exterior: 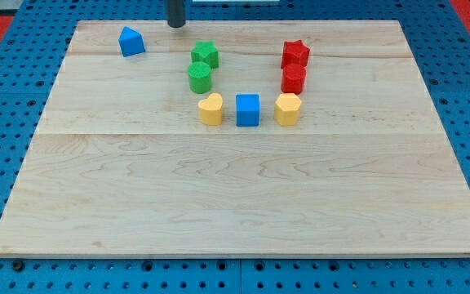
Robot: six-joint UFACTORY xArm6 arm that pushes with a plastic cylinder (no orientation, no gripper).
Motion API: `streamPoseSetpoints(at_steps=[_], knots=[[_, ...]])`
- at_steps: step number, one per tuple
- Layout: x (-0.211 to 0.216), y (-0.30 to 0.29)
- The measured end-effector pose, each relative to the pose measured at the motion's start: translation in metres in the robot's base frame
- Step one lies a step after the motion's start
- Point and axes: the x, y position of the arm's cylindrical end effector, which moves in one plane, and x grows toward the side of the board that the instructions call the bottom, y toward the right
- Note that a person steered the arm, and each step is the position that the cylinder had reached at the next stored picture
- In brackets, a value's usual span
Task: Slide blue triangle to the top left of green star
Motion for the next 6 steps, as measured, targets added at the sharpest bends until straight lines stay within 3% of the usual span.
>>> streamPoseSetpoints(at_steps=[2, 4, 6], knots=[[-0.001, -0.043], [0.016, -0.136], [0.032, -0.092]])
